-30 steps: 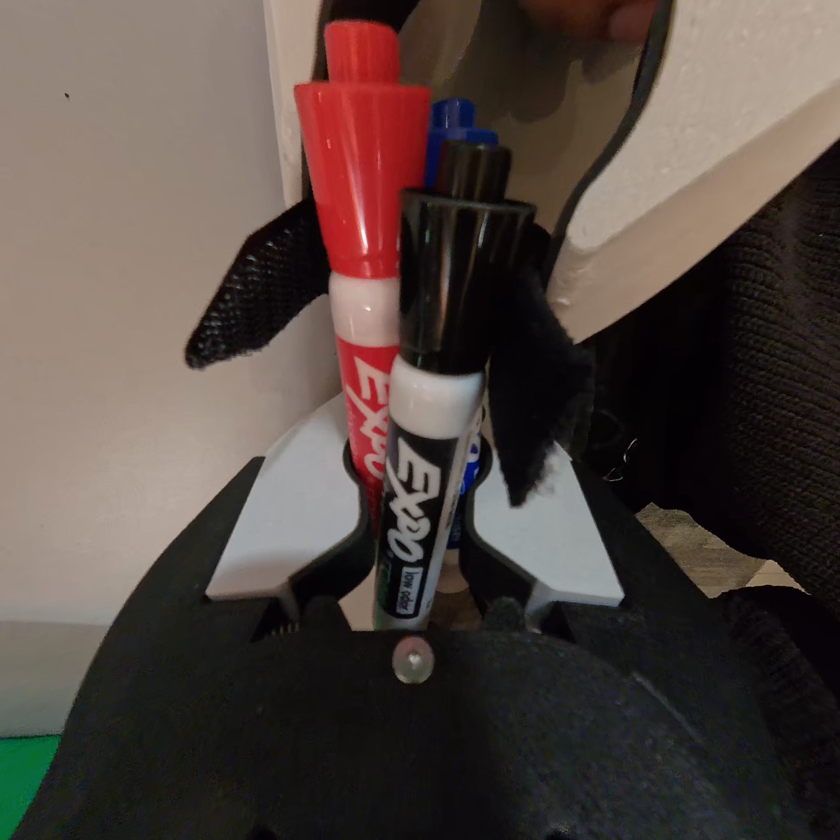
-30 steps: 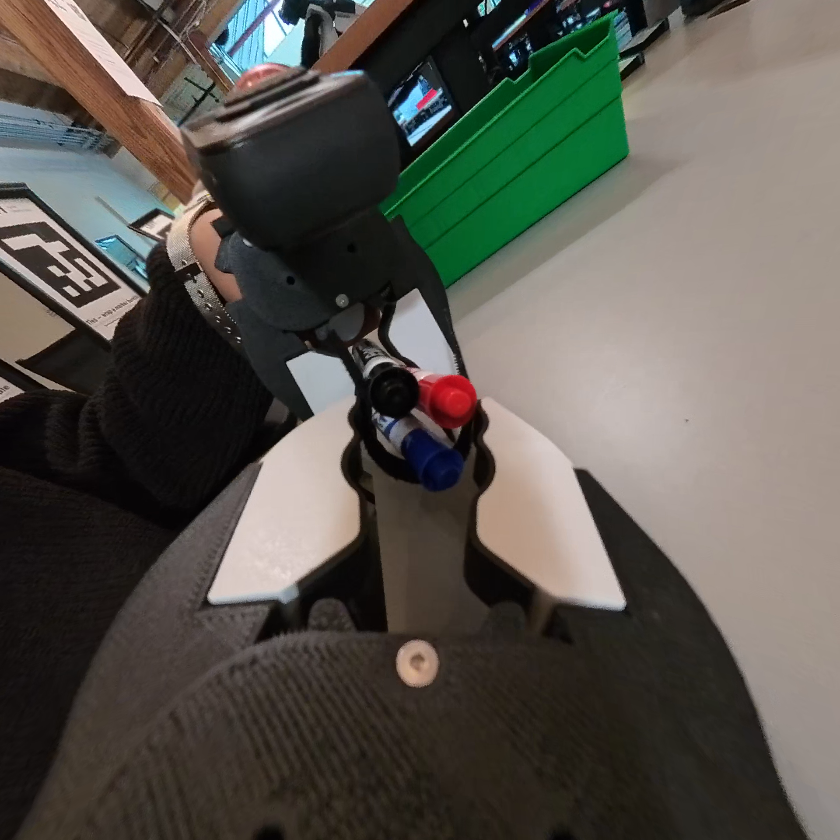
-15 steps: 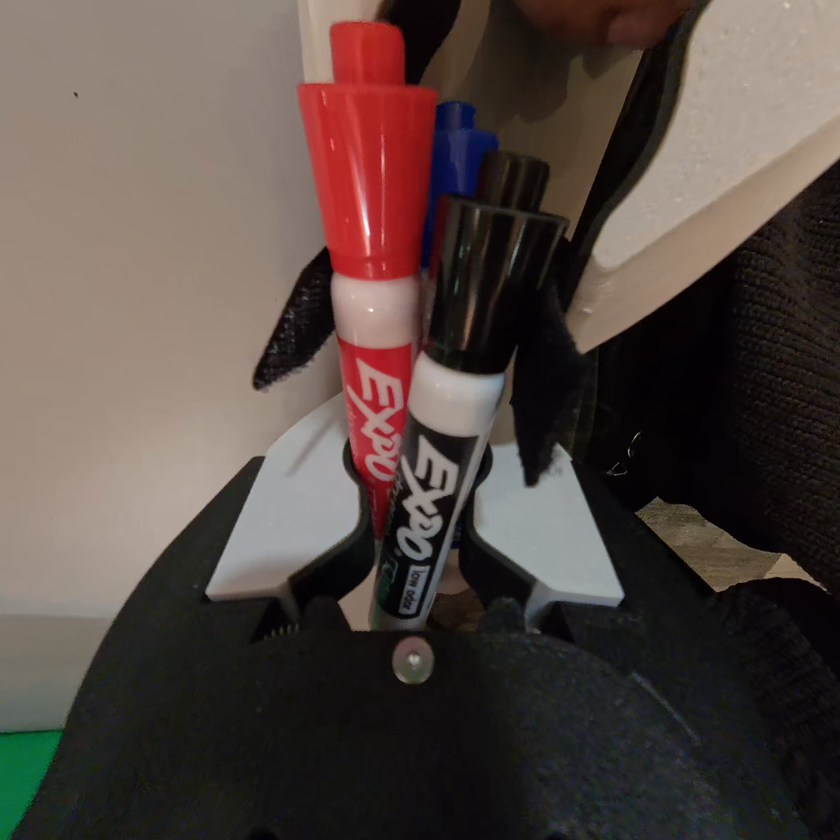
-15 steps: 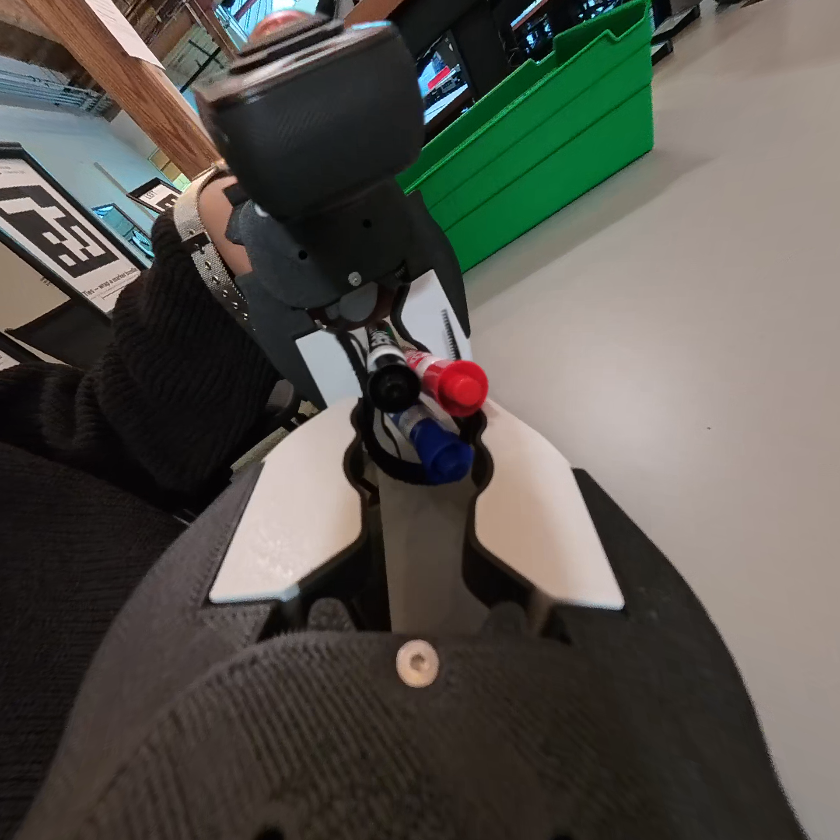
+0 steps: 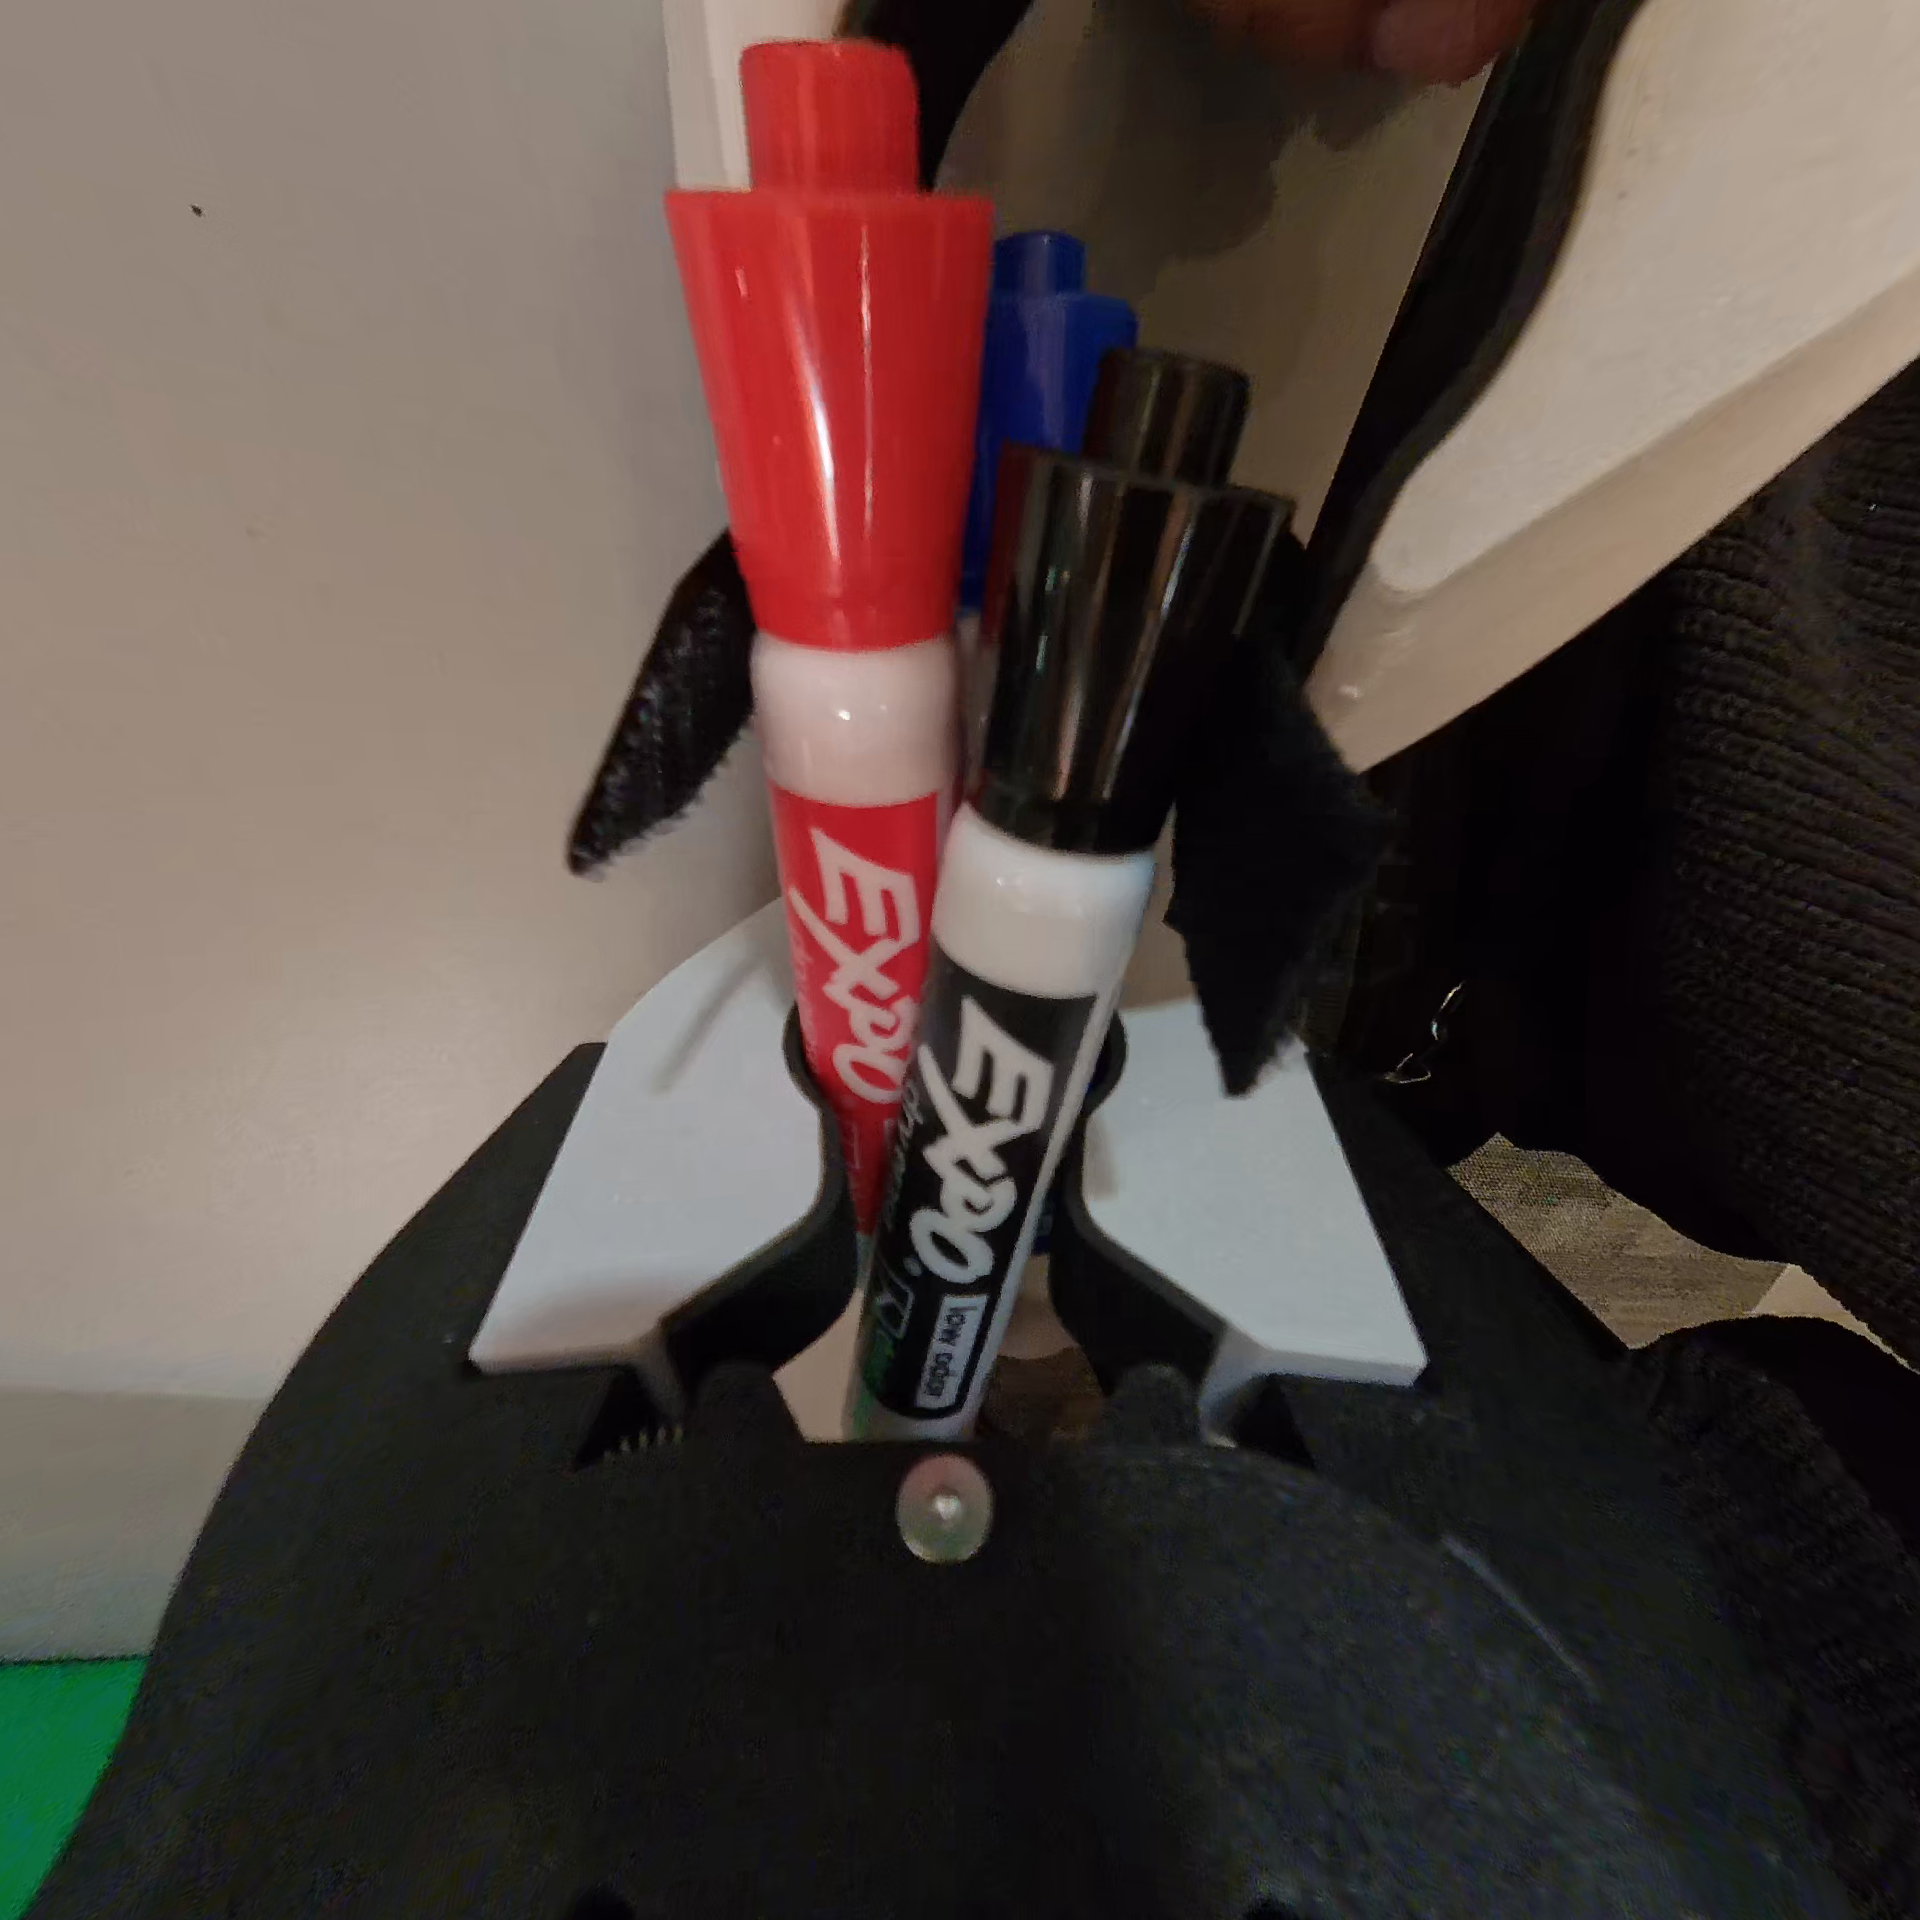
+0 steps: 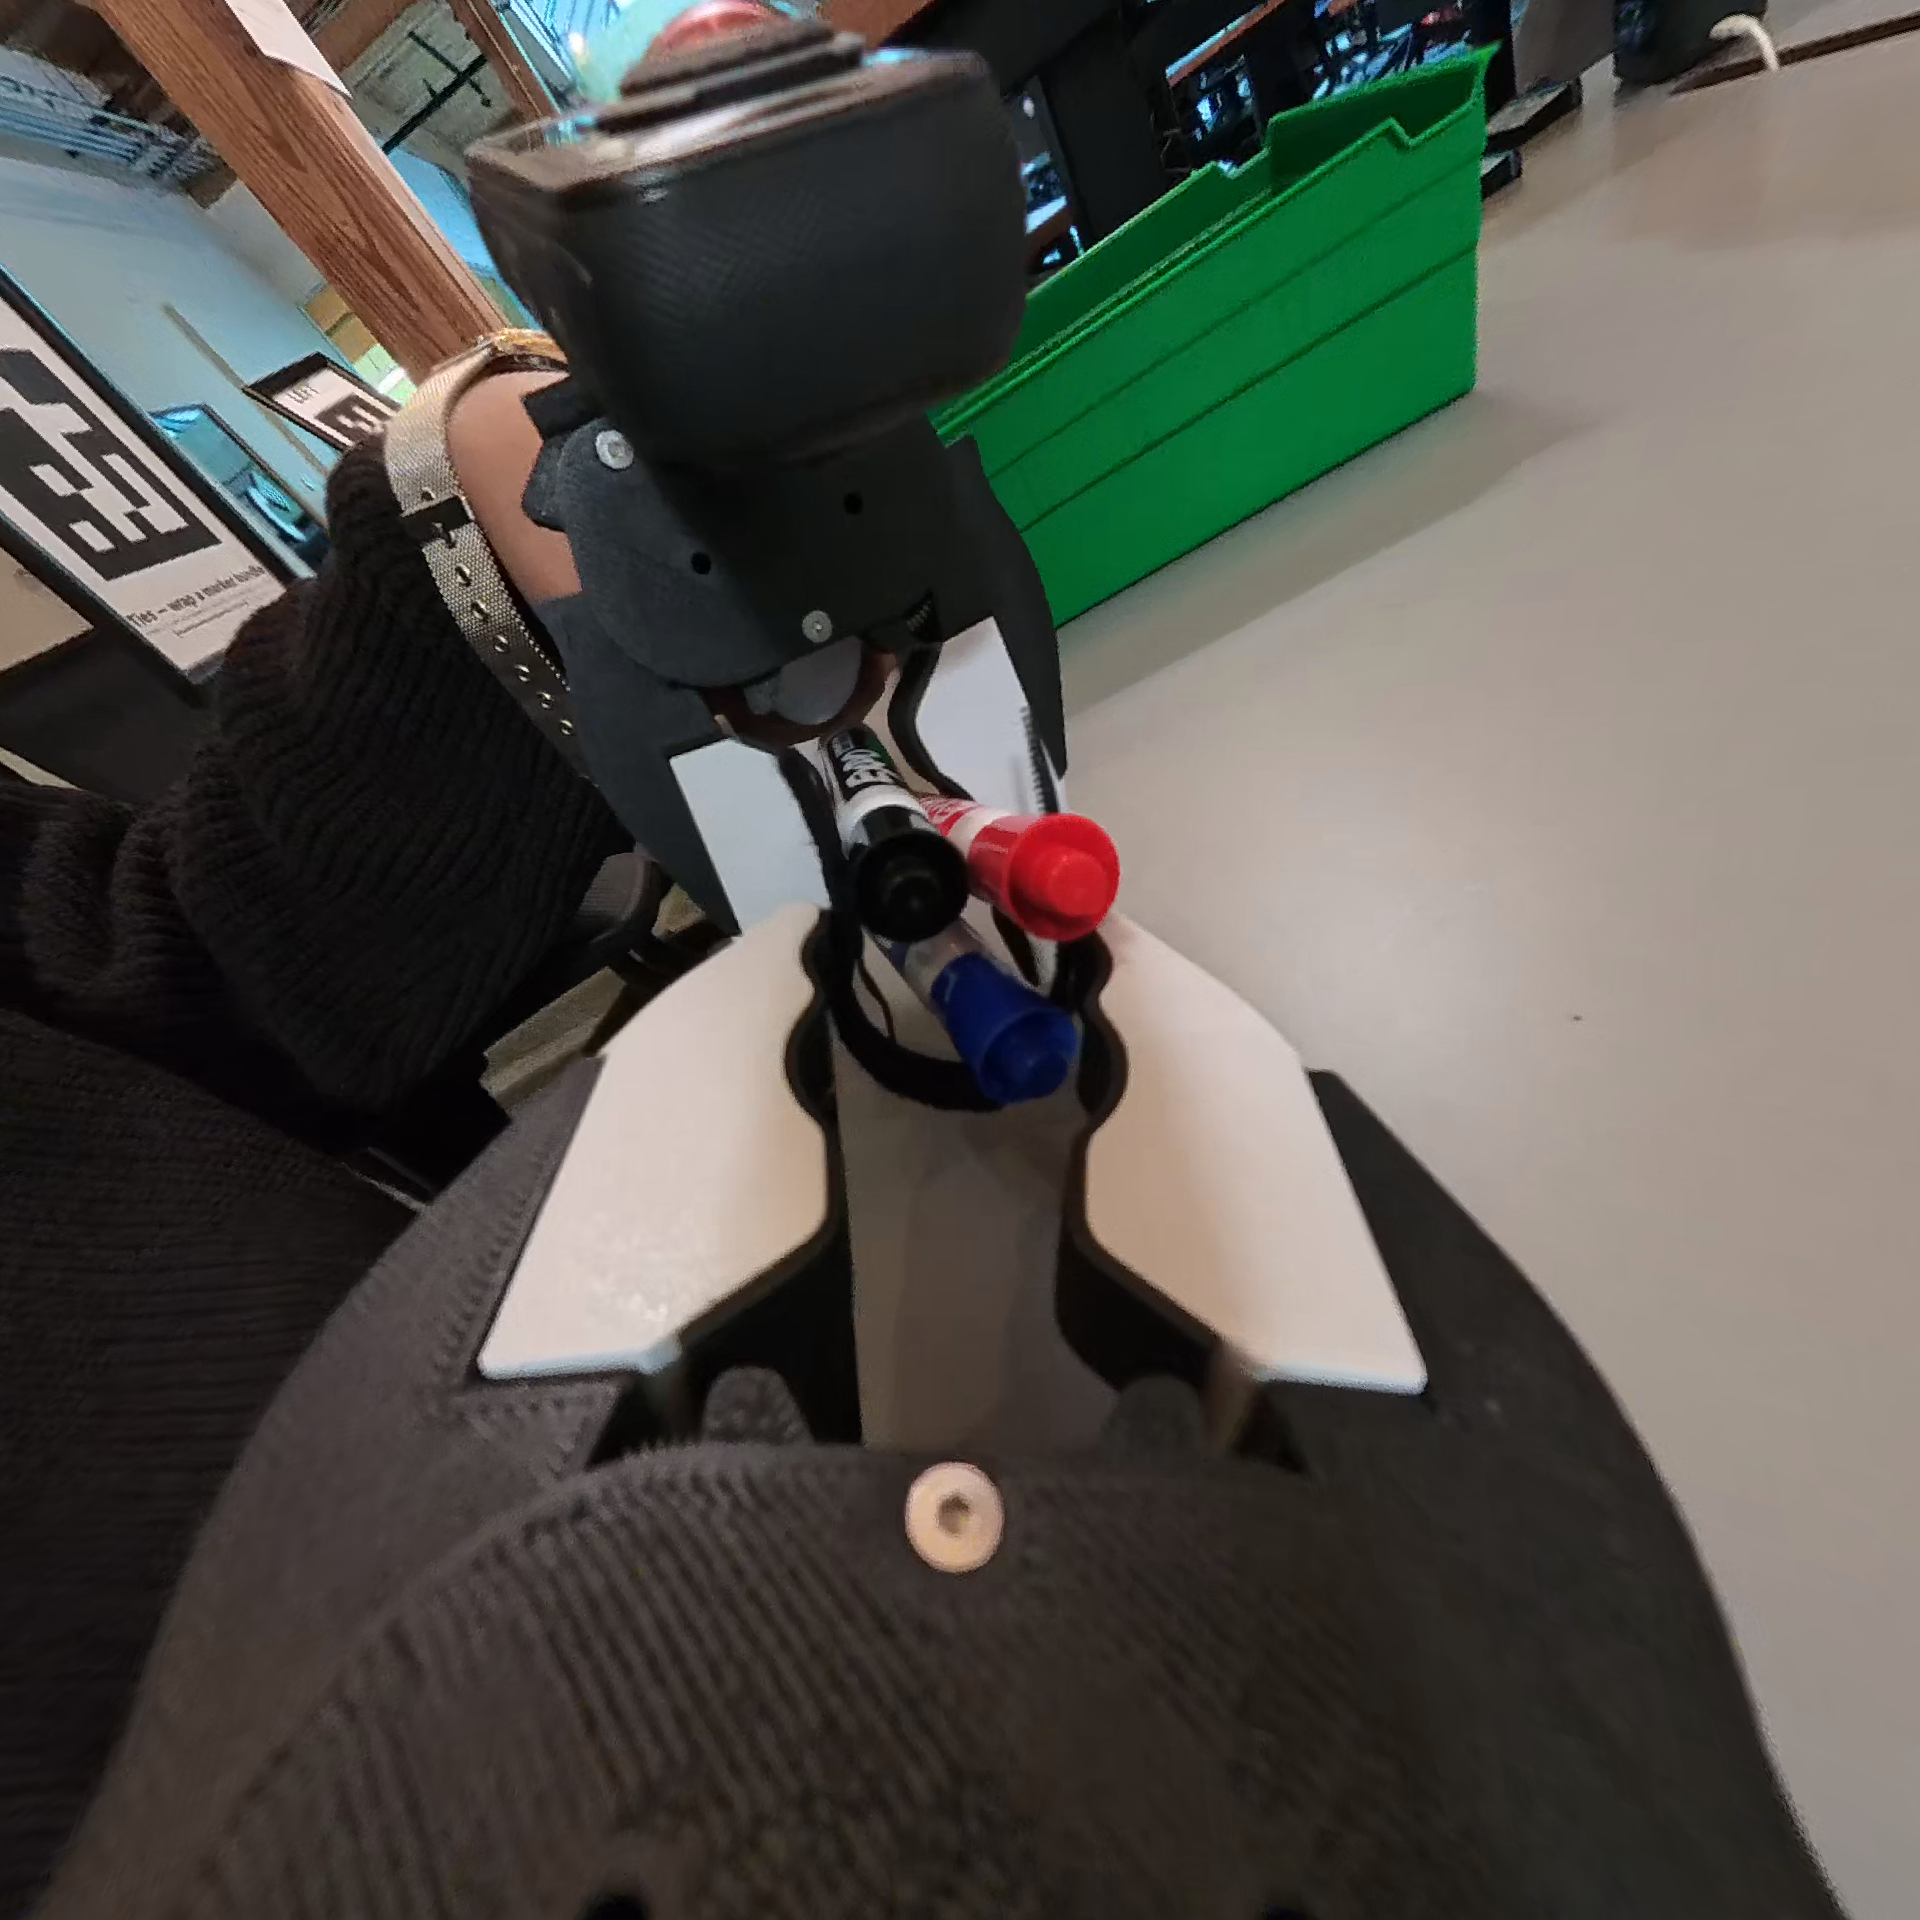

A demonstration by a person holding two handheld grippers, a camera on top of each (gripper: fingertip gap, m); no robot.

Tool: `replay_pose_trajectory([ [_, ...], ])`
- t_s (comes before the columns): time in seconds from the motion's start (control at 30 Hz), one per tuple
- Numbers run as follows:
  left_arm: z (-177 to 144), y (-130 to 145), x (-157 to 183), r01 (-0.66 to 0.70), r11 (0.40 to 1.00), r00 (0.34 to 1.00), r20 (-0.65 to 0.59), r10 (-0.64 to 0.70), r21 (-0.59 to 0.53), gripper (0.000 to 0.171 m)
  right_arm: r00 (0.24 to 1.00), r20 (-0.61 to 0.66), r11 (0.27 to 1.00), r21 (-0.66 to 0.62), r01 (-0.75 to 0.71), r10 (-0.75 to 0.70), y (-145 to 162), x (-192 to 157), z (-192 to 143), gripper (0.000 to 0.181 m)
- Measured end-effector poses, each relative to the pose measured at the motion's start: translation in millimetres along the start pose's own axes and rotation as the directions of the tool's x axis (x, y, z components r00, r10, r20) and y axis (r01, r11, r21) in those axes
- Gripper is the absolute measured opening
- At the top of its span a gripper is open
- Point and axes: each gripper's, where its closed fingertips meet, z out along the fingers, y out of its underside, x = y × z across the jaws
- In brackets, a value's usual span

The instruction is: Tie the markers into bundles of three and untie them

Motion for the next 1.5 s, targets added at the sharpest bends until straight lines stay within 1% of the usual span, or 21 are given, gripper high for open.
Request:
replay_pose_trajectory([
  [0.27,4.1,3.2,-2.2,0.0,0.999,1.0,0.016,0.001,-0.033,0.045,0.995,-0.04,0.996,-0.027,0.087,-0.088,-1.5,5.1,-4.0,0.05],
  [0.43,6.3,3.7,-1.7,0.002,0.999,1.0,0.011,-0.001,-0.045,0.045,0.987,-0.066,0.988,-0.065,0.14,-0.145,0.7,8.2,-5.5,0.047],
  [0.57,8.1,3.0,-0.9,-0.005,0.999,1.0,0.011,0.005,-0.054,0.044,0.983,-0.074,0.983,-0.077,0.164,-0.17,1.4,8.0,-5.3,0.05],
  [0.9,12.0,3.9,-1.3,0.006,0.997,1.0,0.017,-0.005,-0.078,0.046,0.96,-0.104,0.962,-0.114,0.249,-0.261,3.3,9.7,-6.3,0.051],
  [1.03,12.9,3.8,-1.7,0.004,0.996,1.0,0.021,-0.002,-0.084,0.044,0.965,-0.098,0.967,-0.111,0.231,-0.242,2.8,10.9,-7.2,0.047],
  [1.2,13.2,3.1,-1.8,0.002,0.996,1.0,0.03,0.001,-0.093,0.046,0.981,-0.078,0.98,-0.101,0.172,-0.18,1.5,12.2,-9.5,0.042],
  [1.3,13.3,3.5,-2.3,0.0,0.995,0.999,0.039,0.004,-0.1,0.044,0.985,-0.065,0.983,-0.102,0.152,-0.16,2.1,12.0,-10.0,0.042],
  [1.5,13.6,3.1,-2.1,0.003,0.995,0.999,0.041,0.002,-0.104,0.044,0.984,-0.059,0.982,-0.1,0.16,-0.167,-0.1,9.0,-10.4,0.048],
])
